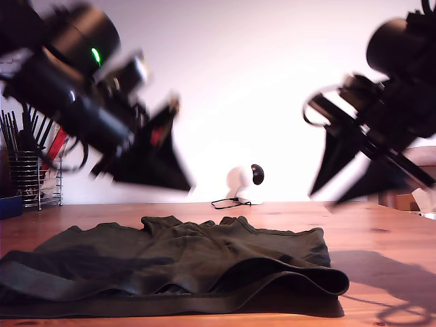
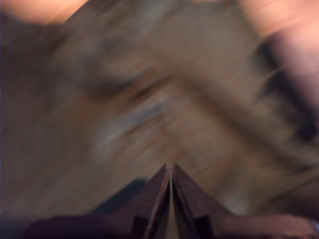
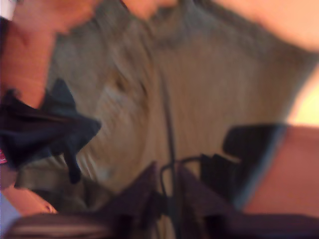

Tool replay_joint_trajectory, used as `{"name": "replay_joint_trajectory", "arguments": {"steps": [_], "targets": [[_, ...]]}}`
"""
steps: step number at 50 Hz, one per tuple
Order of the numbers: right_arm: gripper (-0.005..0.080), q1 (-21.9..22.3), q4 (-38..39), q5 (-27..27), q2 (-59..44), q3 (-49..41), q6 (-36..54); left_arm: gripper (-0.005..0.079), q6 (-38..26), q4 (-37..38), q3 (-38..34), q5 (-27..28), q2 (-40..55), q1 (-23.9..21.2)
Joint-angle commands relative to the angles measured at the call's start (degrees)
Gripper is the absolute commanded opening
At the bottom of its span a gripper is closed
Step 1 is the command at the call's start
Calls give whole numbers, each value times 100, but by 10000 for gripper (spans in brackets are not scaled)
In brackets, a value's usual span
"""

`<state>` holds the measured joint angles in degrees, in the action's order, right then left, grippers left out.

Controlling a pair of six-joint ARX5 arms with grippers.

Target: Fold the underwear in front of you. After folding it, place it to the left side.

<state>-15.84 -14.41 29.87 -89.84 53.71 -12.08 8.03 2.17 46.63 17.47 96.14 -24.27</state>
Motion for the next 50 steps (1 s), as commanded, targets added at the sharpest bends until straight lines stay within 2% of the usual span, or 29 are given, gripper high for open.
{"name": "replay_joint_trajectory", "arguments": {"steps": [1,10,22,42,50], "targets": [[-11,-90,-20,74,-380,92,188,-19,55,120,-76,-94,-11,144],[-11,-313,-101,131,-1158,516,476,-19,59,468,-76,-109,-11,407],[-11,-518,-153,90,-1832,901,767,-19,52,1029,-74,-411,-4,435],[-11,-511,-452,-691,-1987,903,1456,-19,-181,1270,-74,-654,385,542],[-11,-511,-658,-758,-1987,901,1530,-19,-472,1342,-74,-922,459,603]]}}
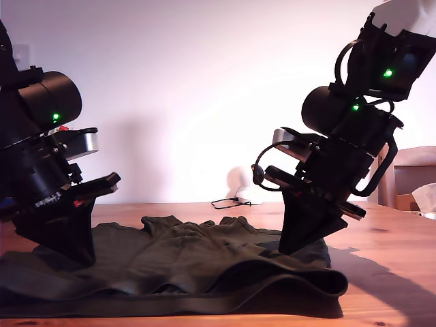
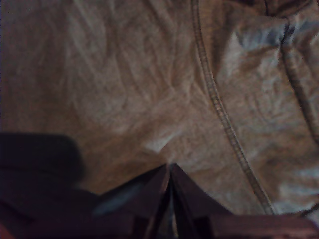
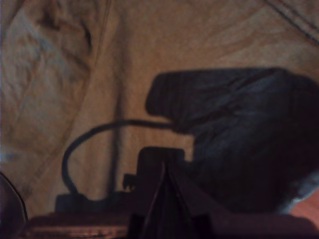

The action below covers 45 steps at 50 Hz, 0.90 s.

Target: Fold the underwear in front of you. After folding it, place it to the left side.

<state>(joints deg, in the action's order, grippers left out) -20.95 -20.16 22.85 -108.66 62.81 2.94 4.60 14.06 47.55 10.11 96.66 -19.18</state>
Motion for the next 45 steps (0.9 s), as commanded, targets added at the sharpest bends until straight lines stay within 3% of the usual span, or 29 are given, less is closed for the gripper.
{"name": "replay_joint_trajectory", "arguments": {"steps": [1,19,45], "targets": [[-11,0,-109,-57,-105,-7,26,-19,-170,164,-166,-201,426,114],[-11,-334,-892,-96,-105,-26,168,-19,-960,85,203,-525,682,181],[-11,-1547,-1075,-24,-105,-350,72,-19,-1582,-212,1025,-527,1543,90]]}}
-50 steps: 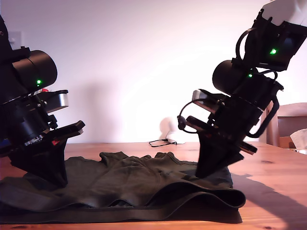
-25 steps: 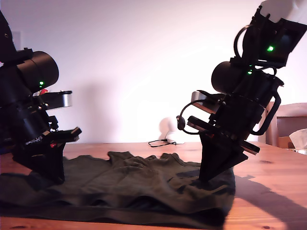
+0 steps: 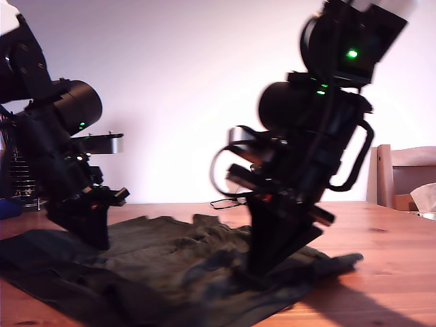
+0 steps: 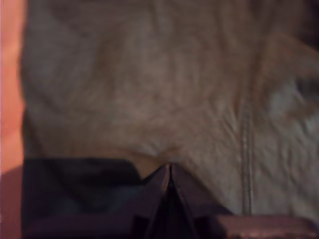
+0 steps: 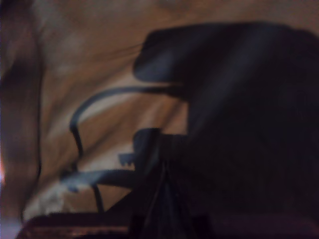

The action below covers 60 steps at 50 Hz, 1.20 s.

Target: Fold the underwear in front of you. After folding it, place it to the left side.

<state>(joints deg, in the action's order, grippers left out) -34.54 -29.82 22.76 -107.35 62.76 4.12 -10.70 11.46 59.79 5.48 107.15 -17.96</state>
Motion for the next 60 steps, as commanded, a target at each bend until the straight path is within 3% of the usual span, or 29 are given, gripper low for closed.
{"name": "replay_joint_trajectory", "arguments": {"steps": [1,28,45,60], "targets": [[-11,-249,-98,-15,-236,-345,-87,-19,-85,17,-170,-61,494,-44],[-11,-1362,883,396,-236,-343,-721,-19,-181,-444,96,227,874,-645],[-11,-1250,1290,348,-236,-341,-680,-19,-286,-527,238,225,879,-739],[-11,-1034,1497,356,114,-302,-111,-19,-496,-555,326,483,435,-730]]}}
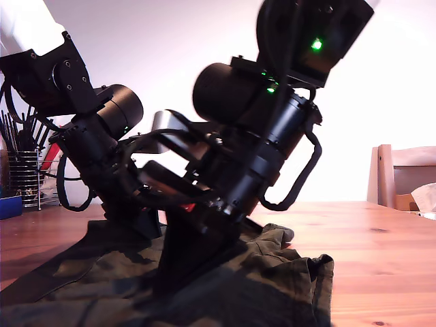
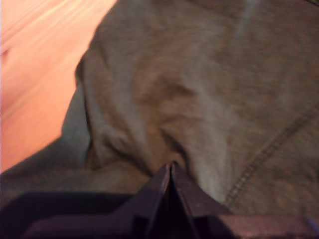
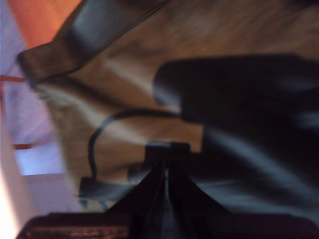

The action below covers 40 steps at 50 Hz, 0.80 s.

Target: Fold the underwear in front of you. After folding it, place it to the left side.

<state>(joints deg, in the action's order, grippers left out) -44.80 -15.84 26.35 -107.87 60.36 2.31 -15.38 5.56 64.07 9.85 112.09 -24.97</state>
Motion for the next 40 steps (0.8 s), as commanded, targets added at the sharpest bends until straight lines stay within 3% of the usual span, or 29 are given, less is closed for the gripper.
{"name": "replay_joint_trajectory", "arguments": {"steps": [1,16,26,40], "targets": [[-11,-2,129,-11,201,-61,76,-19,-28,37,-103,46,-96,-28],[-11,105,216,-546,603,-61,560,-19,-28,219,-103,603,-841,24],[-11,105,57,-1130,857,-68,968,-19,-140,833,-133,876,-1261,61],[-11,101,39,-1399,1460,-586,1091,-19,-157,892,-946,1158,-2177,96]]}}
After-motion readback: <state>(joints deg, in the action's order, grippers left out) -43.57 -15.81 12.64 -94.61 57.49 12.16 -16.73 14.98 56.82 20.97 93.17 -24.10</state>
